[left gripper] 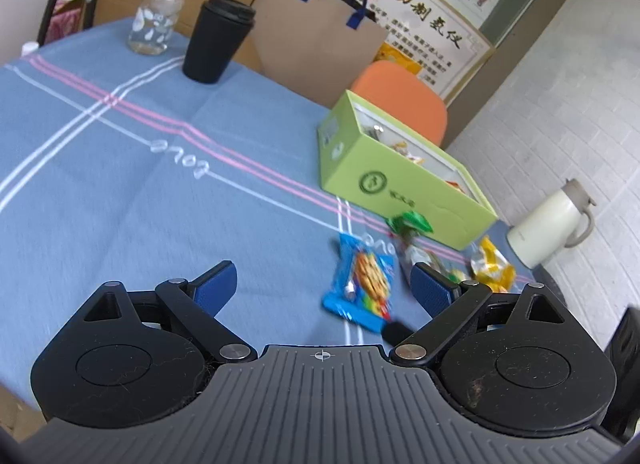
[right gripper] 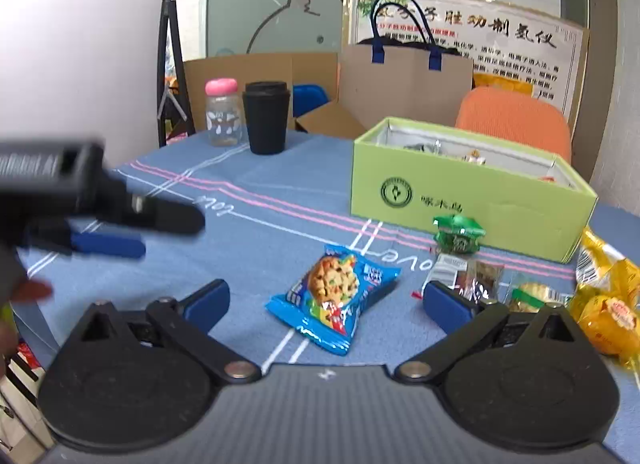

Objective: Organize snacks

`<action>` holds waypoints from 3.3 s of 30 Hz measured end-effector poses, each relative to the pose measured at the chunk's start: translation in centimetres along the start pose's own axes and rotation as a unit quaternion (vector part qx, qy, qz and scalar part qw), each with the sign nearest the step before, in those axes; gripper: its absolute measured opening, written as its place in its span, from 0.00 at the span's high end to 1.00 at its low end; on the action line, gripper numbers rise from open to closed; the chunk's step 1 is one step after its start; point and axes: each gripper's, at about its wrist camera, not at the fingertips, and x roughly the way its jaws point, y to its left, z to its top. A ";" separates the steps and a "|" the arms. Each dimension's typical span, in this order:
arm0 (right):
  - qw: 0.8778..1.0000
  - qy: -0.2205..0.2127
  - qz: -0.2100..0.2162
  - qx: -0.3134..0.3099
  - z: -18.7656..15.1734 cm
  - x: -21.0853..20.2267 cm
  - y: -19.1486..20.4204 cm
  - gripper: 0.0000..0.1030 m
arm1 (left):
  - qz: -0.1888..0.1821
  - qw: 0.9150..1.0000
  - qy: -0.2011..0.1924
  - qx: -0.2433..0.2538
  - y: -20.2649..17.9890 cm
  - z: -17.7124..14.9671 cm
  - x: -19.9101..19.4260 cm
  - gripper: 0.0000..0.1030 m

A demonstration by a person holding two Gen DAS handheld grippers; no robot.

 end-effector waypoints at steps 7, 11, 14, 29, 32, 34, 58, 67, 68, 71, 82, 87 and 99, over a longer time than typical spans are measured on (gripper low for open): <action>0.999 0.019 0.028 0.021 -1.1 1.7 -0.8 0.00 | -0.011 0.999 0.046 0.002 0.0 1.9 4.4 0.23; 0.999 0.025 0.042 0.009 -0.6 3.0 -0.5 0.01 | -0.029 0.997 0.069 0.035 -1.5 2.6 6.5 0.24; 0.998 0.034 0.049 0.003 -0.4 4.0 -0.7 0.01 | -0.041 0.992 0.093 0.070 -2.8 2.9 8.3 0.26; 0.998 0.049 0.048 -0.011 -0.6 5.7 -1.2 0.34 | -0.040 0.980 0.146 0.132 -5.2 0.9 12.9 0.55; 0.998 0.048 0.050 -0.013 -0.5 5.6 -1.3 0.45 | -0.020 0.979 0.133 0.151 -5.7 0.2 12.4 0.76; 0.998 0.040 0.049 -0.013 -0.2 5.1 -1.4 0.48 | -0.014 0.980 0.124 0.153 -6.1 0.1 11.9 0.77; 0.998 -0.047 0.038 -0.025 14.6 11.6 -14.2 0.29 | -0.022 0.990 0.011 0.140 -11.1 16.9 19.7 0.47; 0.994 -0.093 -0.062 0.016 6.5 -1.6 -18.6 0.10 | -0.084 0.987 0.017 0.137 -11.6 11.8 14.1 0.33; 0.993 -0.086 -0.071 0.024 5.2 -2.7 -18.8 0.10 | -0.090 0.986 0.027 0.139 -11.9 10.7 13.9 0.32; 0.992 -0.061 -0.101 0.046 1.4 -4.8 -18.4 0.10 | -0.103 0.982 0.064 0.143 -12.8 7.1 14.3 0.32; 0.990 -0.029 -0.103 0.091 -3.4 -6.2 -22.1 0.10 | -0.159 0.961 0.158 0.162 -19.4 1.3 18.1 0.37; 0.992 -0.024 -0.079 0.100 -3.0 -4.3 -24.4 0.10 | -0.170 0.955 0.184 0.159 -22.3 2.1 22.4 0.34; 0.993 0.035 -0.006 0.116 -3.2 0.3 -26.3 0.10 | -0.150 0.945 0.243 0.158 -24.2 -0.6 28.4 0.35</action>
